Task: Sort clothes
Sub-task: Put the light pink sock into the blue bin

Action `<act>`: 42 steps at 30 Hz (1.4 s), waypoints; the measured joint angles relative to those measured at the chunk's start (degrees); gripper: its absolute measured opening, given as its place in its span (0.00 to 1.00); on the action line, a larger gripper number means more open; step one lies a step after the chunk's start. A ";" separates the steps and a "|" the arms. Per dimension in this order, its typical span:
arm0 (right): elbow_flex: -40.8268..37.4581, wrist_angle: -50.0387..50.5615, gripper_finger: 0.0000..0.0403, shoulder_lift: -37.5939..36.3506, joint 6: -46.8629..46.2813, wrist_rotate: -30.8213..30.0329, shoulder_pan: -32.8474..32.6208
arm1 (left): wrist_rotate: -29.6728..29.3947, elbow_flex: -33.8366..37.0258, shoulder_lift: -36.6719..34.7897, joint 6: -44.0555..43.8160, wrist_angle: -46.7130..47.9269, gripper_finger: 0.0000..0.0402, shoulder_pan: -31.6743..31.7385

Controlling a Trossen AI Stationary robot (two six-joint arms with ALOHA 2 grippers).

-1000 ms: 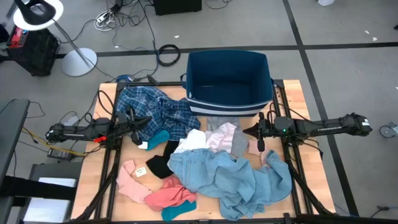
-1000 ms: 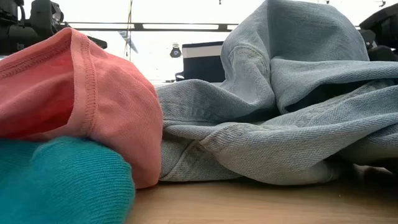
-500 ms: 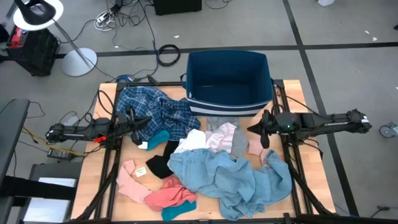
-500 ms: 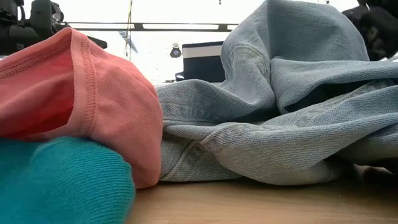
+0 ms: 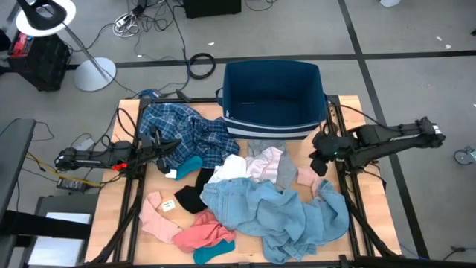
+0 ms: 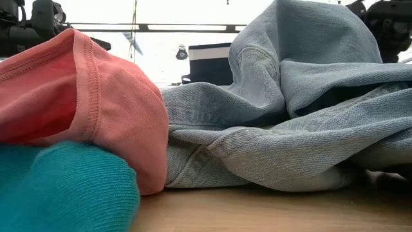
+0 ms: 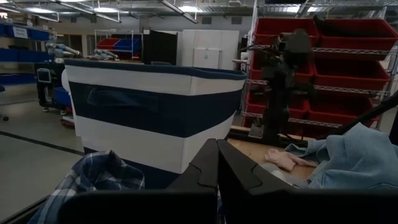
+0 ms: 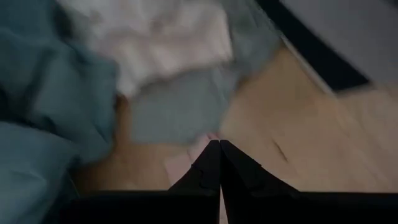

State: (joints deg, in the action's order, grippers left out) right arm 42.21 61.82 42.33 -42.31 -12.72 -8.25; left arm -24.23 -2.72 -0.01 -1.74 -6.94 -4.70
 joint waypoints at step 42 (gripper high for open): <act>-0.63 -7.39 0.46 30.47 -10.82 3.19 -7.88 | 0.02 0.00 0.00 0.00 0.00 0.01 -0.01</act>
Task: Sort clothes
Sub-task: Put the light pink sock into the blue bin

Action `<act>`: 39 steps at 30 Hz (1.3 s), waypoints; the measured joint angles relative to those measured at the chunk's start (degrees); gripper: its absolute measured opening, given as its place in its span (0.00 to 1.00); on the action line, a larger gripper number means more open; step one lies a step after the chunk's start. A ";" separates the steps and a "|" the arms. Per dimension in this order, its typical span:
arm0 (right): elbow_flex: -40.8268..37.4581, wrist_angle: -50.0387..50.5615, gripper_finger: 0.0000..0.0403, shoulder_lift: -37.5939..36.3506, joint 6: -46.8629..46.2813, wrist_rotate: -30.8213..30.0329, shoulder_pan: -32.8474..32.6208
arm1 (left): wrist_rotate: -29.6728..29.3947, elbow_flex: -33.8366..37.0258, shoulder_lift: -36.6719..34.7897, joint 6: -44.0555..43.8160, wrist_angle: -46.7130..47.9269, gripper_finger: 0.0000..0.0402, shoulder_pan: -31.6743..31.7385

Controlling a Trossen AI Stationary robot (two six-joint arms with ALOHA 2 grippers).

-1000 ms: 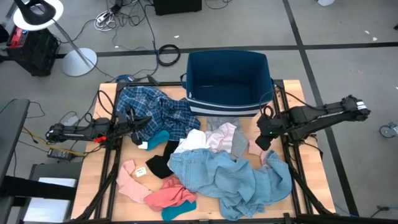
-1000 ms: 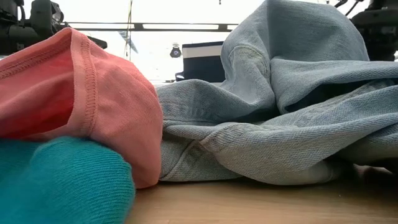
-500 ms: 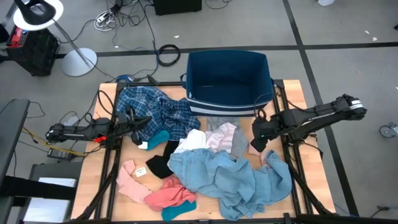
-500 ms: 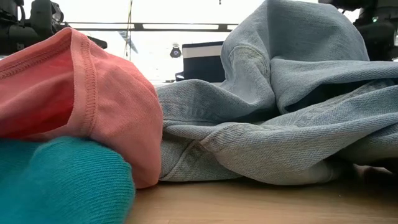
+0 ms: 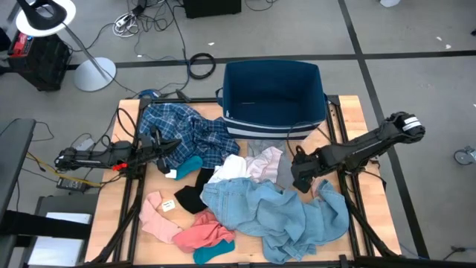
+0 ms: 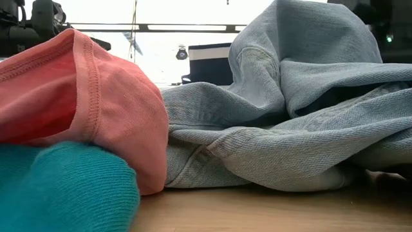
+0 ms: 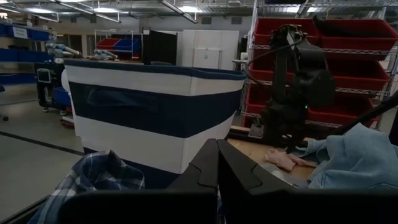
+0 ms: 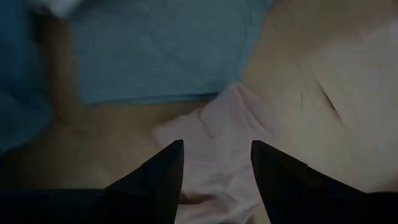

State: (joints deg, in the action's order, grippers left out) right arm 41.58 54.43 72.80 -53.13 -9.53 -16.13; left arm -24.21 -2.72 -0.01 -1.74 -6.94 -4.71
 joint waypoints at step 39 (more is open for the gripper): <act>22.12 28.68 0.01 -1.47 -4.05 -7.92 -1.14 | -0.01 0.00 0.00 0.00 0.01 0.01 0.00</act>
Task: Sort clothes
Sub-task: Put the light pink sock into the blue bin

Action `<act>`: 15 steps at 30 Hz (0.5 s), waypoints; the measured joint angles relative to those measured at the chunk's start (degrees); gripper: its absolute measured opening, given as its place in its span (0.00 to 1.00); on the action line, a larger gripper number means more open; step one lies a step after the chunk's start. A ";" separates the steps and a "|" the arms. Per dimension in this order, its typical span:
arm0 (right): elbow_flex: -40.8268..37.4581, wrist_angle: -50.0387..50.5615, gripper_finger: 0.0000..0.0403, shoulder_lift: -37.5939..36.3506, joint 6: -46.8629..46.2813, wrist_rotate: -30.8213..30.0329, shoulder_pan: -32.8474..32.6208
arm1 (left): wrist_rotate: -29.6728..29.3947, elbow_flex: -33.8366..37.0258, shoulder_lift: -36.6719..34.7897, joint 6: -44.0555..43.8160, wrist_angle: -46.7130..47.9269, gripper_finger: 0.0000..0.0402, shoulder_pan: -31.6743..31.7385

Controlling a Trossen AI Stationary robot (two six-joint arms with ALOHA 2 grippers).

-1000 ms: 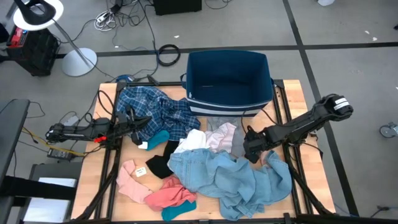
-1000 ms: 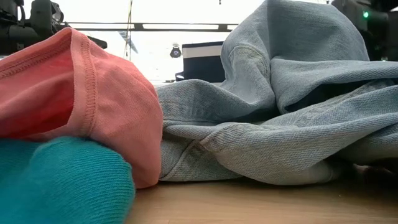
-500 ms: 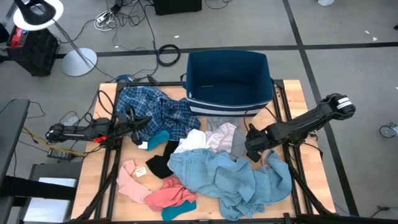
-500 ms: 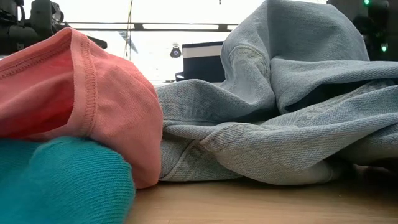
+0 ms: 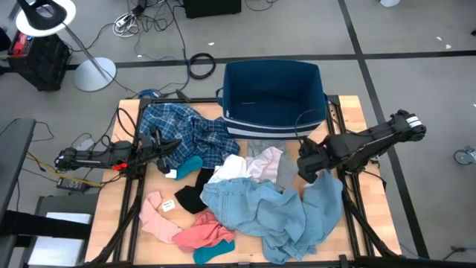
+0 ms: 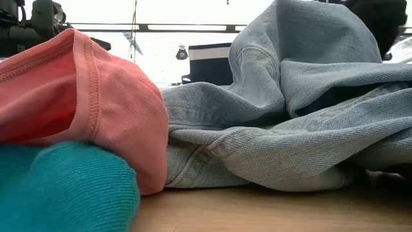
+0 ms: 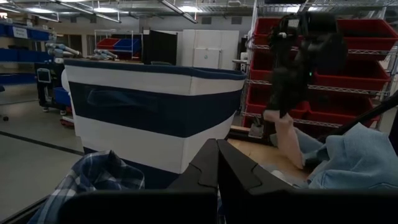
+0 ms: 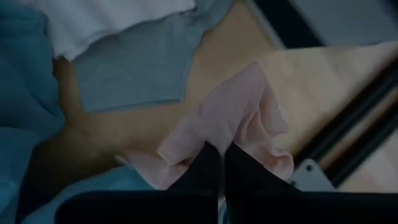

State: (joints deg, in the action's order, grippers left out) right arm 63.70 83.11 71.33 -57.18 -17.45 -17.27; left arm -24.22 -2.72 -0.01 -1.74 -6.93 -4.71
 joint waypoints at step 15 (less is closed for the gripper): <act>14.41 6.95 0.01 -0.02 2.06 -5.39 -0.66 | 0.01 0.00 0.00 0.00 0.01 0.01 0.00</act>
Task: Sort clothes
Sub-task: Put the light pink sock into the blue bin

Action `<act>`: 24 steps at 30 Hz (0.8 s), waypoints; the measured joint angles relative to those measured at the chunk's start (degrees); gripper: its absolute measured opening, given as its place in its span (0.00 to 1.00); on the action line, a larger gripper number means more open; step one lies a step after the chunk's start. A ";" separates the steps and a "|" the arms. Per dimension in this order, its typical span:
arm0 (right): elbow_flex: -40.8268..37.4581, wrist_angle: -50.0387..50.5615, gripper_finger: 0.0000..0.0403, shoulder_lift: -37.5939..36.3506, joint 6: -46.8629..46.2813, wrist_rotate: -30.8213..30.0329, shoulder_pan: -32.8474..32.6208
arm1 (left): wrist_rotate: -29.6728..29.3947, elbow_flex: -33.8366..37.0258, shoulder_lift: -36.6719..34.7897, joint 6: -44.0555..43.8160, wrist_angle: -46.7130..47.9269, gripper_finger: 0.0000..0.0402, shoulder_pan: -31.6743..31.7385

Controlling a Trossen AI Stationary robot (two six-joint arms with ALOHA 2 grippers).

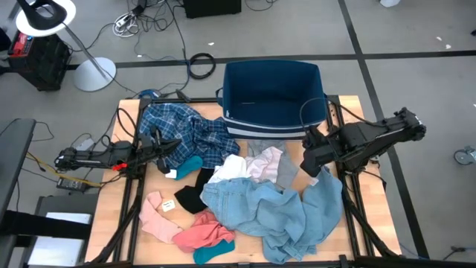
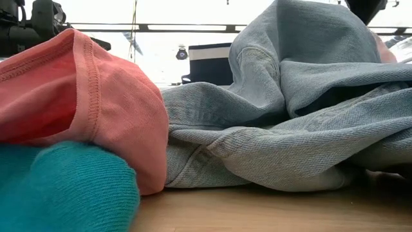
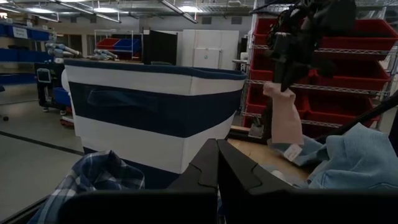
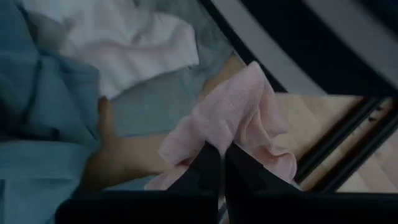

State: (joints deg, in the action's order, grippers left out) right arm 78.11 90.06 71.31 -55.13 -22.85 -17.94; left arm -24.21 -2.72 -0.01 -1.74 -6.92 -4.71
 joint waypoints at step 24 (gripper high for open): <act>19.01 -31.66 0.01 0.00 36.78 -10.87 15.86 | 0.00 0.00 0.00 0.00 0.00 0.01 0.00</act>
State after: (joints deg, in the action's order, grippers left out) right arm 97.12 58.40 71.31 -18.35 -33.71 -2.07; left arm -24.21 -2.72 -0.01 -1.74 -6.92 -4.71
